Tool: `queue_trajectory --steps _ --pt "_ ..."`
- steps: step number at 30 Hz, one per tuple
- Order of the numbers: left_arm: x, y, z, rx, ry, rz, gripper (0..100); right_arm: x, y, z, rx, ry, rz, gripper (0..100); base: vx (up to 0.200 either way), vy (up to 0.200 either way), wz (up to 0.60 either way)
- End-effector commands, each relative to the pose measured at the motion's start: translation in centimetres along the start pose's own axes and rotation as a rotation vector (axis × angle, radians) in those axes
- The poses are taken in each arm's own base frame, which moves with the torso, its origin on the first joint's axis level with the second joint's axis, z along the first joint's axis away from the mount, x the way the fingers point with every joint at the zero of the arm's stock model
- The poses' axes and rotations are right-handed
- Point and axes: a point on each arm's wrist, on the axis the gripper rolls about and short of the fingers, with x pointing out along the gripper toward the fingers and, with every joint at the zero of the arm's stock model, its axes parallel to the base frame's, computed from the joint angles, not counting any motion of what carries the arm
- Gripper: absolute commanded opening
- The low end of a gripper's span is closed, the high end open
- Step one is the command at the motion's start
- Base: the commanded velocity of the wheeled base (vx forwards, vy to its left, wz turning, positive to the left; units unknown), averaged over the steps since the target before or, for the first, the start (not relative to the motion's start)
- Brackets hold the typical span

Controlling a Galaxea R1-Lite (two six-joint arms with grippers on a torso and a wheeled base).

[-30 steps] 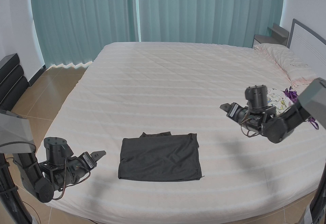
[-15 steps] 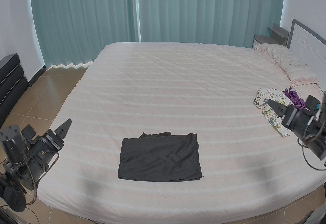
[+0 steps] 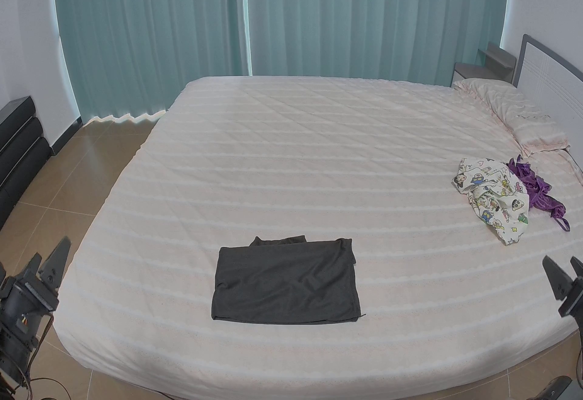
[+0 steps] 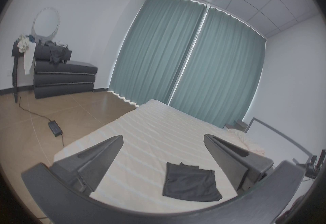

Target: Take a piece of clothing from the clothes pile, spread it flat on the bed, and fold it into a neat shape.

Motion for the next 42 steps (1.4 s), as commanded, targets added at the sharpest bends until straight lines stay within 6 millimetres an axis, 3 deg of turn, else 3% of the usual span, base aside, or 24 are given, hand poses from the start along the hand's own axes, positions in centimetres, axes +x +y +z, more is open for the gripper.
queue_trajectory --steps 1,2,4,12,19,20,25,29,33,37,42 --pt "-6.9 2.5 -1.1 0.111 -0.149 -0.024 100 -5.7 -2.7 -5.0 -0.117 -0.101 -0.127 100 0.0 0.0 0.0" --pt "-7.6 2.9 -1.6 0.128 -0.145 -0.018 100 -6.8 -3.1 -6.1 -0.196 -0.136 -0.119 100 0.0 0.0 0.0" --pt "-8.0 3.2 -2.1 0.153 -0.129 -0.011 100 -7.4 -3.1 -6.5 -0.226 -0.149 -0.126 100 0.0 0.0 0.0" --pt "-9.3 4.3 -3.8 0.172 -0.11 -0.007 100 -7.4 -2.9 -6.5 -0.246 -0.143 -0.041 100 0.0 0.0 0.0" --pt "-9.2 4.6 -4.4 0.214 -0.061 0.015 100 -7.4 -2.8 -6.5 -0.245 -0.149 -0.034 100 0.0 0.0 0.0" --pt "-9.2 4.8 -4.8 0.315 -0.022 0.029 100 -7.3 -2.8 -6.6 -0.255 -0.156 -0.027 100 0.0 0.0 0.0" --pt "-9.2 4.7 -4.9 0.443 -0.013 0.004 100 -7.2 -2.8 -6.6 -0.198 -0.176 -0.009 100 0.0 0.0 0.0" --pt "-9.3 4.5 -5.0 0.404 0.023 -0.134 100 -7.2 -2.8 -6.6 -0.158 -0.166 -0.001 100 0.0 0.0 0.0" --pt "-9.3 4.5 -5.4 0.338 0.076 -0.164 100 -7.2 -2.8 -6.6 -0.176 -0.176 -0.006 100 0.0 0.0 0.0" --pt "-9.3 4.5 -5.4 0.339 0.072 -0.147 100 -7.2 -2.8 -6.6 -0.259 -0.179 -0.011 100 0.0 0.0 0.0" --pt "-10.0 4.4 -5.7 0.333 -0.037 -0.024 100 -7.2 -2.8 -6.6 -0.223 -0.144 -0.016 100 0.0 0.0 0.0"
